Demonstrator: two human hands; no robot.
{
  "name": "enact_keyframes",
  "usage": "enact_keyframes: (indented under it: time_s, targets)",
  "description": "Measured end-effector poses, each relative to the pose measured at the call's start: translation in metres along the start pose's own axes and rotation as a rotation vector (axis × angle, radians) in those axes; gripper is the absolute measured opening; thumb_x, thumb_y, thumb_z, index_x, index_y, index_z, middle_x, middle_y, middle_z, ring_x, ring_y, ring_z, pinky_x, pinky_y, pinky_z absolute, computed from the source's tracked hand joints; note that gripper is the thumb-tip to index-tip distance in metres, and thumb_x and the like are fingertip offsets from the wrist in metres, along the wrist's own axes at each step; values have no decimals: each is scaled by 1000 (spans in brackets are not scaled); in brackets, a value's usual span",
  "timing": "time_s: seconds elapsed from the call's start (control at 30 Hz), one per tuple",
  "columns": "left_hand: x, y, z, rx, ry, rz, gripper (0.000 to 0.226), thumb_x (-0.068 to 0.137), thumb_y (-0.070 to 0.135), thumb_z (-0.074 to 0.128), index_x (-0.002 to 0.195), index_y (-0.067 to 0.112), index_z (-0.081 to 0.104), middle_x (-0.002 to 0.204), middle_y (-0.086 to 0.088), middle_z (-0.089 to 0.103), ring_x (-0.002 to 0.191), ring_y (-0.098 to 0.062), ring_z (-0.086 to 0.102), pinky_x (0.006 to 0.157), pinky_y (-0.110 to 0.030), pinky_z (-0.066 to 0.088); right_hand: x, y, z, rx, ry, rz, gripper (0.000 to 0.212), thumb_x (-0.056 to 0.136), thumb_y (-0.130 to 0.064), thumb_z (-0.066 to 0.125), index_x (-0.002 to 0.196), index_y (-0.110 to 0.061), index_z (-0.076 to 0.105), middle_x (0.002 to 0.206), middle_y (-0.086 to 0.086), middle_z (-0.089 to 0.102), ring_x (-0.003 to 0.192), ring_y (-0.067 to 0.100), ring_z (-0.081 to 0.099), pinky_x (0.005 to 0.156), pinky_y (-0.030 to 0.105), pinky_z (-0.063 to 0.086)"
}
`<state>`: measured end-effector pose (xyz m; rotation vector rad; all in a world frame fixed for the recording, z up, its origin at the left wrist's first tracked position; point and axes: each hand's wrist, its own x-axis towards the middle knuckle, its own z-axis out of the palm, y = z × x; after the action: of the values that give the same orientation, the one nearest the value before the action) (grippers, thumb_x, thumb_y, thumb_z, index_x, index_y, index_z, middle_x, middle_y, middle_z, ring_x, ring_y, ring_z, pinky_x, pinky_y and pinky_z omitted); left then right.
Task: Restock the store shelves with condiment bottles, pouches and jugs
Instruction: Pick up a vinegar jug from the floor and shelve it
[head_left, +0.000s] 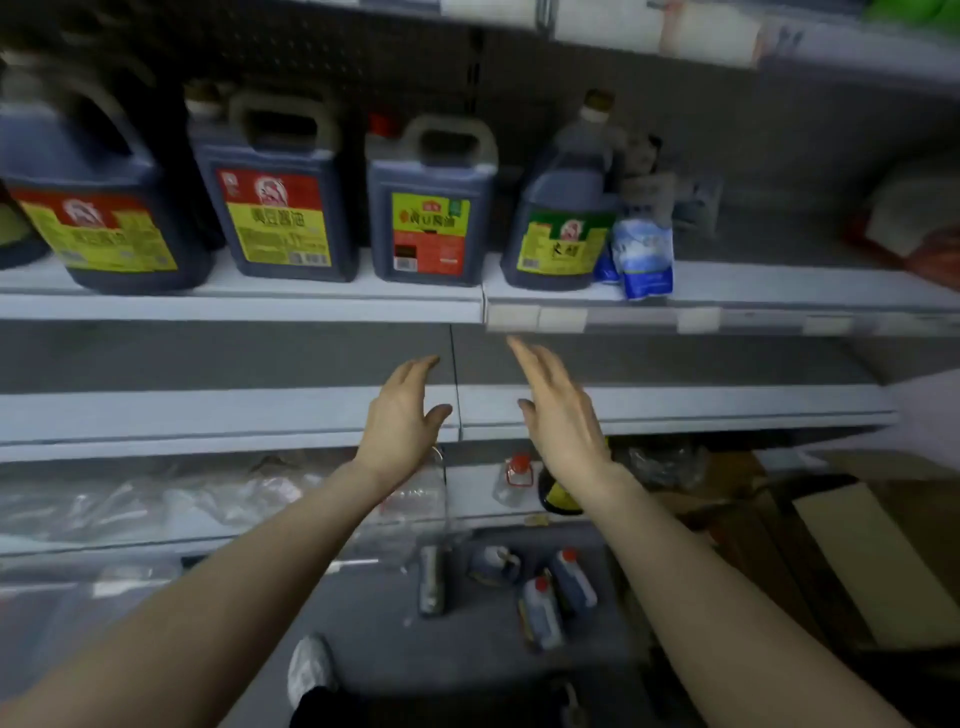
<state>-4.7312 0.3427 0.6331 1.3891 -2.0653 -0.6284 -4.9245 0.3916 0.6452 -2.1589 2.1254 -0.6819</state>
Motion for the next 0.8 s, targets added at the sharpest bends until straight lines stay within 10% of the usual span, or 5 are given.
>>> enact_keyframes:
  time_s: [0.33, 0.53, 0.8]
  targets:
    - [-110, 36, 156, -58, -422, -2, 55, 86, 10, 73, 138, 8, 55, 136, -14, 58, 124, -31, 56, 103, -31, 38, -177, 106, 17, 65, -55, 282, 69, 88, 4, 66, 151, -12, 42, 147, 15, 50, 129, 19, 38, 101, 25, 29]
    - [-145, 14, 246, -10, -679, -9, 54, 90, 15, 70, 140, 10, 52, 139, -11, 57, 128, -29, 54, 105, -33, 40, -266, 145, 82, 162, -78, 569, 67, 81, 7, 76, 143, -4, 52, 138, 19, 59, 122, 35, 60, 105, 11, 25]
    - [-201, -55, 393, 7, -960, -53, 56, 93, 18, 68, 144, 16, 46, 145, -4, 50, 132, -23, 48, 106, -27, 34, -379, 216, 200, 313, -245, 919, 51, 90, 6, 66, 138, -5, 57, 133, 17, 61, 120, 32, 61, 95, 34, 48]
